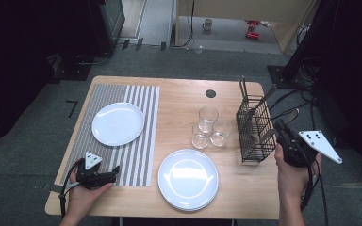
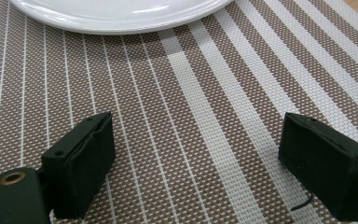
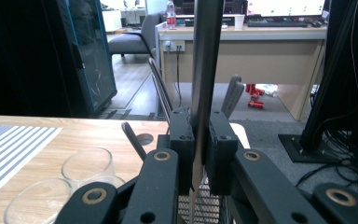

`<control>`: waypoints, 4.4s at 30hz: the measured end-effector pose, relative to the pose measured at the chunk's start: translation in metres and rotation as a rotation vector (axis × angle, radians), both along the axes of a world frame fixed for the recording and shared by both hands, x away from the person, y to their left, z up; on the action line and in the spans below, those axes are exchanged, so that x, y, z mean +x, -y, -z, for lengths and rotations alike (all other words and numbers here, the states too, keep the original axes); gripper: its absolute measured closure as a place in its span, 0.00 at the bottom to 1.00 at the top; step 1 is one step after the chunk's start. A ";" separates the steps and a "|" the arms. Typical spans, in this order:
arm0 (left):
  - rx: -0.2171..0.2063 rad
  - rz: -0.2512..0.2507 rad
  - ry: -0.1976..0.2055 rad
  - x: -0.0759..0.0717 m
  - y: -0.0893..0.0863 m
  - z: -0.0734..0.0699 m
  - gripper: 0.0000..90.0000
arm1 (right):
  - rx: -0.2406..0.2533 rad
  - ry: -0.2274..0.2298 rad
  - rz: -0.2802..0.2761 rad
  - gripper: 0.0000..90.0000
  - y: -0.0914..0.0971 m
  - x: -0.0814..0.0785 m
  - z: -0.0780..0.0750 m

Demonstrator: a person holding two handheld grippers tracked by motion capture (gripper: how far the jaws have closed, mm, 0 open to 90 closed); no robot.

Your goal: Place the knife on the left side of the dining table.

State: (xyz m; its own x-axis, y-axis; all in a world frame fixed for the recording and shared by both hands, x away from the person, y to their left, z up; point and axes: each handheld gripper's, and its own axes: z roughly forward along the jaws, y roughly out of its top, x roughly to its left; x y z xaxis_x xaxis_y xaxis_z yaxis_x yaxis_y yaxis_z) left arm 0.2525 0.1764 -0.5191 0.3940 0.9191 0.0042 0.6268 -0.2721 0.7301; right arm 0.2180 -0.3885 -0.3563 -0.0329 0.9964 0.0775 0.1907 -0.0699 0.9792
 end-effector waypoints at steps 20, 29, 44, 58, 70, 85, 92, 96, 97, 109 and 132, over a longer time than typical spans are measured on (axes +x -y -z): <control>-0.015 0.033 0.008 -0.003 0.003 -0.010 0.12 | -0.010 0.054 -0.063 0.93 -0.015 -0.010 -0.034; -0.077 0.080 0.049 -0.003 0.017 -0.035 0.13 | -0.013 0.050 -0.113 0.93 -0.024 -0.012 -0.047; -0.126 0.175 0.097 0.001 0.057 -0.065 0.13 | 0.011 0.044 -0.197 0.93 -0.041 -0.013 -0.053; -0.167 0.235 0.130 0.007 0.096 -0.084 0.13 | 0.031 0.031 -0.262 0.93 -0.055 -0.012 -0.051; -0.220 0.283 0.139 0.018 0.120 -0.109 0.13 | 0.051 0.020 -0.321 0.93 -0.073 -0.009 -0.048; -0.247 0.329 0.157 0.015 0.127 -0.115 0.14 | 0.030 0.010 -0.369 0.93 -0.095 -0.007 -0.048; -0.257 0.336 0.160 0.015 0.127 -0.117 0.14 | 0.028 0.012 -0.388 0.93 -0.102 -0.005 -0.051; -0.258 0.339 0.159 0.017 0.127 -0.116 0.14 | 0.023 0.011 -0.394 0.93 -0.105 -0.004 -0.052; -0.258 0.341 0.160 0.017 0.128 -0.117 0.14 | 0.022 0.012 -0.395 0.93 -0.105 -0.004 -0.052; -0.277 0.374 0.156 0.018 0.134 -0.117 0.14 | 0.029 0.007 -0.428 0.93 -0.117 -0.001 -0.050; -0.309 0.471 0.169 0.011 0.144 -0.116 0.16 | 0.015 -0.010 -0.529 0.93 -0.157 0.000 -0.046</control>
